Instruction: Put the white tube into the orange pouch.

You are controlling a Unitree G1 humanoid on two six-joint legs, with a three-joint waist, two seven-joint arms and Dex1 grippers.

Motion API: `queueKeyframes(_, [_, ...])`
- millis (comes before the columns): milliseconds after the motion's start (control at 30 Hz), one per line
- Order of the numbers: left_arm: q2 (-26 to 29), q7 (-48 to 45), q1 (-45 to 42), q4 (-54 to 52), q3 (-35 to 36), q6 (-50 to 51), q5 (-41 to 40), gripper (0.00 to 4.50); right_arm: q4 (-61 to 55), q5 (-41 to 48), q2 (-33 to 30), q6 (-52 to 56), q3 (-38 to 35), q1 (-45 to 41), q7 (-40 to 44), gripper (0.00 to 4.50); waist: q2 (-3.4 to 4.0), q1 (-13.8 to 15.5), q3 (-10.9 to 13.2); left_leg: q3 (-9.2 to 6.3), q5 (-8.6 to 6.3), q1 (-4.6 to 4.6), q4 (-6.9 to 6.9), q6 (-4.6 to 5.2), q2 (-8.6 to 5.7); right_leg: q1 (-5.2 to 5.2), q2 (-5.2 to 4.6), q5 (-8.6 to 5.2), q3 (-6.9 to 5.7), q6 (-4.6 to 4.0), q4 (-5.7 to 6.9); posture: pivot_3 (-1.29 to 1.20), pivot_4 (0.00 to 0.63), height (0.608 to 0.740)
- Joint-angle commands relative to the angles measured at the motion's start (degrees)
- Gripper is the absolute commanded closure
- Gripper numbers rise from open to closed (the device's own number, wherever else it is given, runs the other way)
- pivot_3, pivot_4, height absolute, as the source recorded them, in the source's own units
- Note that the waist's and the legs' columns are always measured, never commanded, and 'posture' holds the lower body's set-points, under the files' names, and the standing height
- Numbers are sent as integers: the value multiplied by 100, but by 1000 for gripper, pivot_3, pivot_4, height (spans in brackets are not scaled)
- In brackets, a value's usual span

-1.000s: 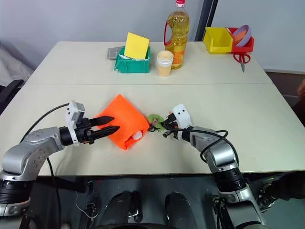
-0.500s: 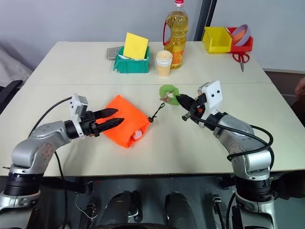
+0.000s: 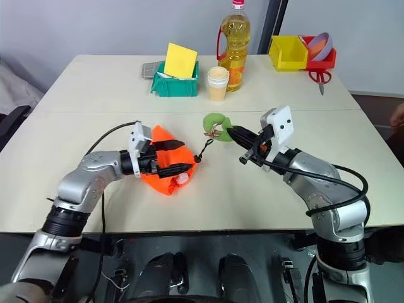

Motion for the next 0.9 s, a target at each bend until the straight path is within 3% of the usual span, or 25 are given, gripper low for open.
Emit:
queueKeyframes(33, [-222, 579, -1, -148, -140, -800, 708, 56, -172, 100, -1, -54, -18, -80, -80, 4500, 0, 1, 0, -1, 0, -1, 0, 0, 0, 0, 0, 0, 0, 0, 0, 0, 150, 740])
queueKeyframes(200, [-248, 1244, 558, -862, -310, -1118, 1470, 56, -171, 148, 41, -70, 5, -17, -157, 4500, 0, -19, 0, -1, 0, 0, -3, 1, 1, -1, 0, 1, 3, 1, 1, 0, 150, 740])
queueKeyframes(500, [-622, 2345, 1052, -1865, -754, -338, 2390, 56, -69, 296, -21, 32, 65, -44, -98, 4500, 0, 16, 0, -2, -3, 0, 4, 5, 0, 3, -2, -1, 1, -1, -1, 0, 150, 740])
queueKeyframes(900, [-1203, 2716, 1274, -2278, -915, 635, 2340, 56, -9, 465, -180, 306, 110, -186, -5, 4500, 0, 9, 0, -2, -3, 0, 3, 6, 1, 2, 0, 1, 1, 2, 0, 0, 150, 740])
